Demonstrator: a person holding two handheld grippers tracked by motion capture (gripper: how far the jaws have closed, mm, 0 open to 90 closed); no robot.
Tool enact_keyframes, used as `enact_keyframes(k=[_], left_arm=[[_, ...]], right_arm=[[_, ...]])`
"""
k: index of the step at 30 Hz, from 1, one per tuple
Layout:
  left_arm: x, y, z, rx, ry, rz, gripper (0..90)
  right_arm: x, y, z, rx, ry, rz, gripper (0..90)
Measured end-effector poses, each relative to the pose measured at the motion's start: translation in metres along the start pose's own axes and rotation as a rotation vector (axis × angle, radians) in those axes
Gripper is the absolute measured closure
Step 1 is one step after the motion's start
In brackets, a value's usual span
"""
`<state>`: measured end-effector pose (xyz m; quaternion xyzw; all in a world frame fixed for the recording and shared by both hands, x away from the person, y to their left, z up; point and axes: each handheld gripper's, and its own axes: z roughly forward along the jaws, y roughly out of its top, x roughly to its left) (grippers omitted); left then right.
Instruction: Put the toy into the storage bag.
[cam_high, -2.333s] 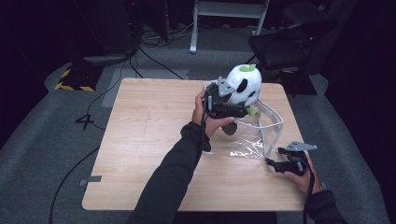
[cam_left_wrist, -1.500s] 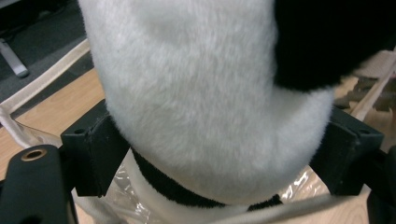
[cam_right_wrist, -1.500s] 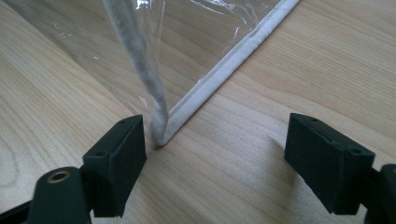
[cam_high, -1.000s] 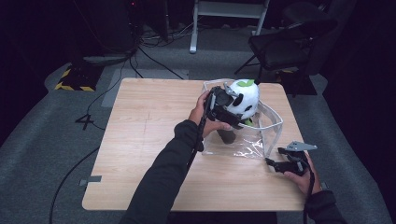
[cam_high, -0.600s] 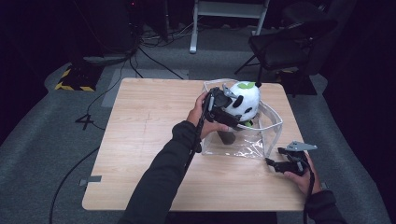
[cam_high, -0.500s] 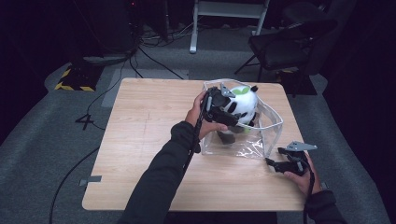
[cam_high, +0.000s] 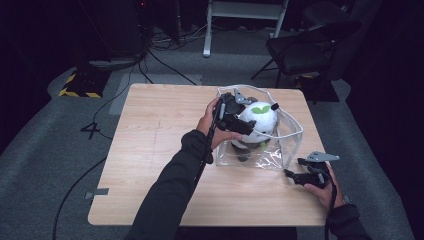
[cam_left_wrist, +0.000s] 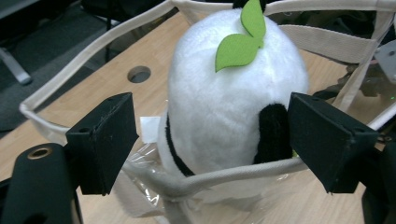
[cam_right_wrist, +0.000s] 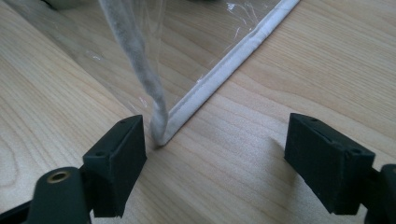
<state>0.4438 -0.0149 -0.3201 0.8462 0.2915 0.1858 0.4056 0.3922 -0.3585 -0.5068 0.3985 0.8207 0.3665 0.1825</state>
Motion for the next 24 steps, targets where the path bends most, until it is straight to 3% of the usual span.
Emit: enact_keyframes(k=[6,8,24], left_arm=[[0.006,-0.002,-0.008,-0.026,-0.003,-0.01,17.5],[0.009,-0.004,-0.011,-0.037,0.012,-0.003,17.6],[0.044,-0.019,-0.034,-0.046,0.101,-0.075,16.7]], right_arm=[[0.0,0.0,0.0,0.0,0.0,0.0,20.4],[0.0,0.0,0.0,0.0,0.0,0.0,20.4],[0.0,0.0,0.0,0.0,0.0,0.0,20.4]])
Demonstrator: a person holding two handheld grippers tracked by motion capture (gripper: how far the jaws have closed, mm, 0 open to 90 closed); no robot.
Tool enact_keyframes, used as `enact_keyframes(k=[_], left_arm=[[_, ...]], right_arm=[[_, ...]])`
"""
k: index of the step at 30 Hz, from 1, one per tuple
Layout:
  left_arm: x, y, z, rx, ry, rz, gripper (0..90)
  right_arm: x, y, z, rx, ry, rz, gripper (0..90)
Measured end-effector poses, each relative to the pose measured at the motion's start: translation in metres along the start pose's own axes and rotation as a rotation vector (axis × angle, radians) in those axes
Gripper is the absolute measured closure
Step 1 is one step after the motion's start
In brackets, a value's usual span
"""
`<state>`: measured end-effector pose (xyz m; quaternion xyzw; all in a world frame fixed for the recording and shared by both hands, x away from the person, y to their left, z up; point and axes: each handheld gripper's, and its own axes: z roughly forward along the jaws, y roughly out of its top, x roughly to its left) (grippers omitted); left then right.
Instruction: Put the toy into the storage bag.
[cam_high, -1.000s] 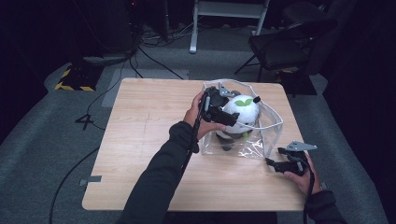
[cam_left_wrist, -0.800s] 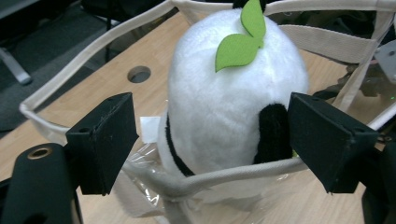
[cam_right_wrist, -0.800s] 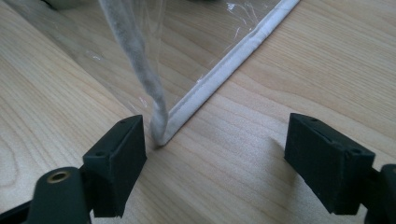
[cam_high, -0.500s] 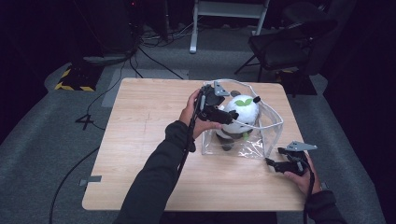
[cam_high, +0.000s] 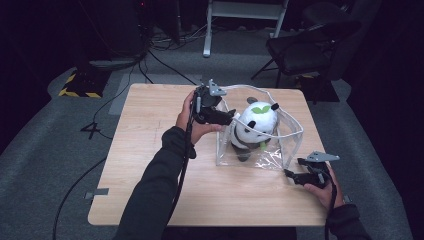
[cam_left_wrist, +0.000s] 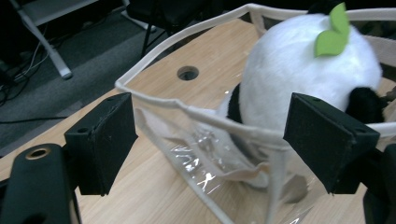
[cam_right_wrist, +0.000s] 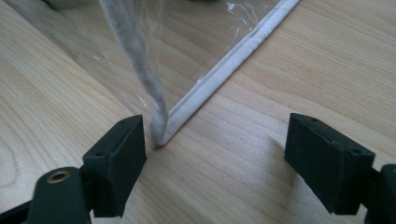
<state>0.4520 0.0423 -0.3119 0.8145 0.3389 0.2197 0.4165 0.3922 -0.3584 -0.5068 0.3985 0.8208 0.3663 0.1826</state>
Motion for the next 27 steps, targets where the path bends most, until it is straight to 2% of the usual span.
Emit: enact_keyframes(k=[11,13,18,23,27], left_arm=[[0.018,-0.02,-0.011,-0.001,0.046,0.017,16.1],[0.021,-0.023,-0.012,0.006,0.058,0.01,16.1],[0.028,-0.034,-0.013,0.034,0.118,0.032,16.3],[0.034,-0.047,-0.013,0.042,0.126,0.011,16.5],[0.038,-0.06,-0.01,0.087,0.15,0.022,16.3]], right_arm=[[0.0,0.0,0.0,0.0,0.0,0.0,20.4],[0.0,0.0,0.0,0.0,0.0,0.0,20.4],[0.0,0.0,0.0,0.0,0.0,0.0,20.4],[0.0,0.0,0.0,0.0,-0.001,0.0,20.4],[0.0,0.0,0.0,0.0,0.0,0.0,20.4]])
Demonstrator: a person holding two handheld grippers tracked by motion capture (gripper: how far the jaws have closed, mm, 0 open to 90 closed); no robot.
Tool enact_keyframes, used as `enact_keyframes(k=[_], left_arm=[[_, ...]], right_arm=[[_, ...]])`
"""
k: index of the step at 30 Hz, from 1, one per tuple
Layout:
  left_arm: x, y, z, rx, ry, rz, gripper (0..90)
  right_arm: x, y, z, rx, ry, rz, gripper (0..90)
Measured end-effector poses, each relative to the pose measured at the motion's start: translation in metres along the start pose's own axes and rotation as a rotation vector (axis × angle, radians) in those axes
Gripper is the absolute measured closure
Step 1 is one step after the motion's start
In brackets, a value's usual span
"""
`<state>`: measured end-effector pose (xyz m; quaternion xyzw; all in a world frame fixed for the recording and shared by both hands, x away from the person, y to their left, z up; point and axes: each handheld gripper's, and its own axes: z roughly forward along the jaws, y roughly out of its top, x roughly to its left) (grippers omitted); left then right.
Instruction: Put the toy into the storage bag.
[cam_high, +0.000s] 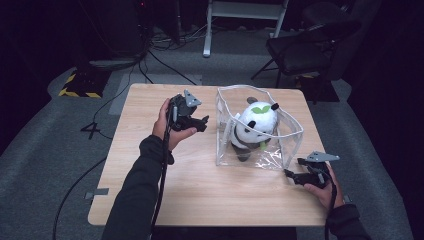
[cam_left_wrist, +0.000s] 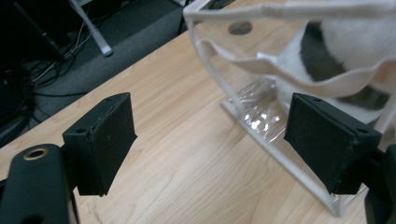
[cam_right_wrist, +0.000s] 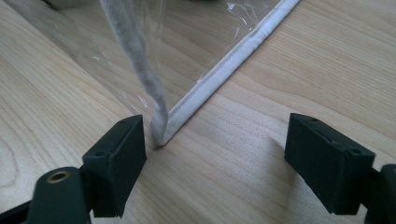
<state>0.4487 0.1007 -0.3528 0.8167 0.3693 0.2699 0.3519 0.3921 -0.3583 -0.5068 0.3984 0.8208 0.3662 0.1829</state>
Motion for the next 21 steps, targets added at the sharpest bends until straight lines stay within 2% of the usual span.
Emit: enact_keyframes(k=[3,8,10,12,21], left_arm=[[0.003,-0.008,0.001,0.002,0.002,-0.009,16.2],[0.004,-0.02,0.004,0.031,0.025,0.003,16.1],[0.006,-0.025,0.004,0.024,0.012,-0.008,16.2],[0.006,-0.029,0.005,0.031,0.018,-0.008,16.1],[0.005,-0.042,0.004,0.069,0.028,0.024,16.1]], right_arm=[[0.0,0.0,0.0,0.0,0.0,0.0,20.4],[0.0,0.0,0.0,0.0,0.0,0.0,20.4],[0.0,0.0,0.0,0.0,0.0,0.0,20.4],[0.0,0.0,0.0,0.0,0.0,0.0,20.4],[0.0,0.0,0.0,0.0,-0.001,0.001,20.4]])
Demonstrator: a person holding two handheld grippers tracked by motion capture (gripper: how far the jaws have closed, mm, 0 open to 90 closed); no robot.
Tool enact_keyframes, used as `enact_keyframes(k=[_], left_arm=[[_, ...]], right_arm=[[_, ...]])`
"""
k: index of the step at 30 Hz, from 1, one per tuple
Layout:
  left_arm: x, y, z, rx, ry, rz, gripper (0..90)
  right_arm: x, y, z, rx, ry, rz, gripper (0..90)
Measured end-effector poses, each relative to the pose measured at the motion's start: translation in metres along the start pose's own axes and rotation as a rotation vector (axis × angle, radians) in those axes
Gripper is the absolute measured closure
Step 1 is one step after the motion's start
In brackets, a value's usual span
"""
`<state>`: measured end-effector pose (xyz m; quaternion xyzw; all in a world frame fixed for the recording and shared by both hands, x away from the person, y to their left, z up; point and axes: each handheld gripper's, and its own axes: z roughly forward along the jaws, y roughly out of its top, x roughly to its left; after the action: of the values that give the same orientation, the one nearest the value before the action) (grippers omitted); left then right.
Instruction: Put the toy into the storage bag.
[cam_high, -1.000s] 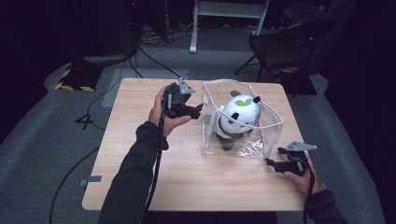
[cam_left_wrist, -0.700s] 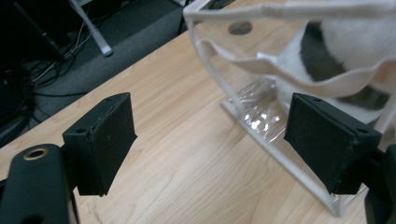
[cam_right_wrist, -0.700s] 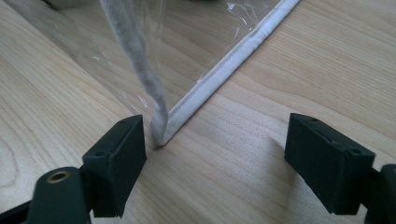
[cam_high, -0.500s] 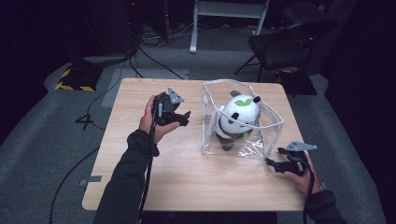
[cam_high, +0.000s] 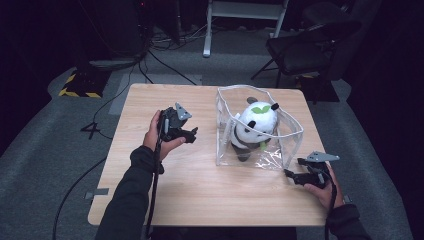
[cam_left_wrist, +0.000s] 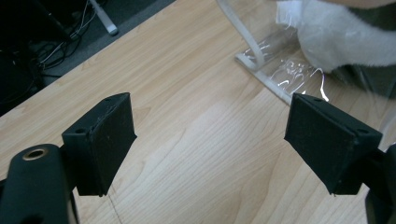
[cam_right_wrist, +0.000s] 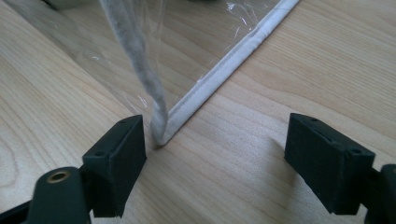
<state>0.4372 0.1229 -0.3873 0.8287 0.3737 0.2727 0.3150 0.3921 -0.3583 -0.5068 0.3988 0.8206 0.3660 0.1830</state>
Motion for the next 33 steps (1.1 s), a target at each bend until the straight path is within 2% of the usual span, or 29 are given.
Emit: enact_keyframes(k=[2,4,5,13,19,25,29,33], left_arm=[[-0.001,-0.004,0.001,0.009,0.01,-0.001,16.2],[-0.002,-0.007,0.003,0.032,0.044,0.009,16.3],[-0.002,-0.009,0.004,0.039,0.046,0.012,16.5],[-0.001,-0.025,0.006,0.062,0.044,0.007,16.5],[-0.001,-0.039,0.006,0.104,0.031,0.02,16.4],[-0.001,-0.05,0.004,0.101,0.036,0.012,16.4],[0.0,-0.058,0.002,0.122,0.035,0.017,16.4],[0.001,-0.067,0.001,0.123,0.042,0.005,16.4]], right_arm=[[0.0,0.0,0.0,0.0,0.0,0.0,20.4],[0.0,0.0,0.0,0.0,0.0,0.0,20.4],[0.0,0.0,0.0,0.0,-0.001,0.0,20.4],[0.0,0.0,0.0,0.0,0.0,0.0,20.4],[0.0,0.0,0.0,0.001,-0.001,0.0,20.4],[0.0,0.0,0.0,0.0,-0.001,0.0,20.4],[0.0,0.0,0.0,0.001,-0.001,0.0,20.4],[0.0,0.0,0.0,0.0,-0.001,0.0,20.4]])
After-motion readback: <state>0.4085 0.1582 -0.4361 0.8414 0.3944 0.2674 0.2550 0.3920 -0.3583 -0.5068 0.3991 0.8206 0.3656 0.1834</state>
